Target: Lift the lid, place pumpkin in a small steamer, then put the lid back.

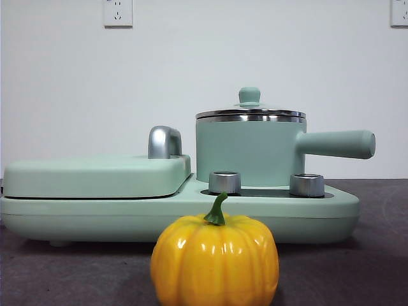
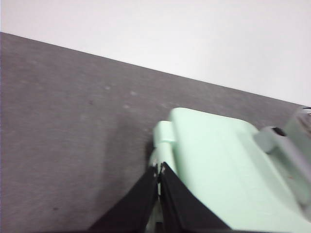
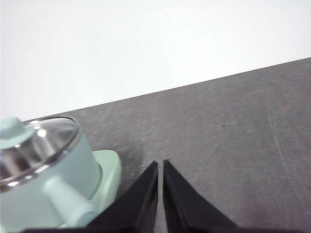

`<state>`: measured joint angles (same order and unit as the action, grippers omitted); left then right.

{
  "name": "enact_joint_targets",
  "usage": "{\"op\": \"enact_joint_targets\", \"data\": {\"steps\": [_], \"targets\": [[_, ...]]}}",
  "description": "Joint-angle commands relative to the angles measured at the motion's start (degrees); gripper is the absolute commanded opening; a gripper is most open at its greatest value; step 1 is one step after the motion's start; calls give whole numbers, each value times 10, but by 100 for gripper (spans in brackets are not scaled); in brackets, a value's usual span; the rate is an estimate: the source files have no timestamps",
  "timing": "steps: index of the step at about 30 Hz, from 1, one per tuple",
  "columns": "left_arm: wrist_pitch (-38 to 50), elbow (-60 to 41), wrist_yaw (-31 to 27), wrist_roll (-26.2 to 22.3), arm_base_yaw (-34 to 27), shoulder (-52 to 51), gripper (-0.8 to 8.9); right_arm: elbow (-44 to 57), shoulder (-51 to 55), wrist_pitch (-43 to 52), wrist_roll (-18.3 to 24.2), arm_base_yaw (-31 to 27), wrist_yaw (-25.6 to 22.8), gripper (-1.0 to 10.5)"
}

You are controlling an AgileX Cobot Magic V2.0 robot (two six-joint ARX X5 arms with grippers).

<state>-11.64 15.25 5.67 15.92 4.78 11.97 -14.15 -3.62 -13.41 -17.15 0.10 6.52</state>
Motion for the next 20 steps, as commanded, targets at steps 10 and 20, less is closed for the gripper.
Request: {"op": "enact_joint_targets", "data": {"steps": [10,20], "targets": [[-40,239,129,-18,34,223,8,-243,-195,-133,52,6,185,15],[-120,367,248,-75,63,336,7,-373,-332,-210,120,6,356,15]]}}
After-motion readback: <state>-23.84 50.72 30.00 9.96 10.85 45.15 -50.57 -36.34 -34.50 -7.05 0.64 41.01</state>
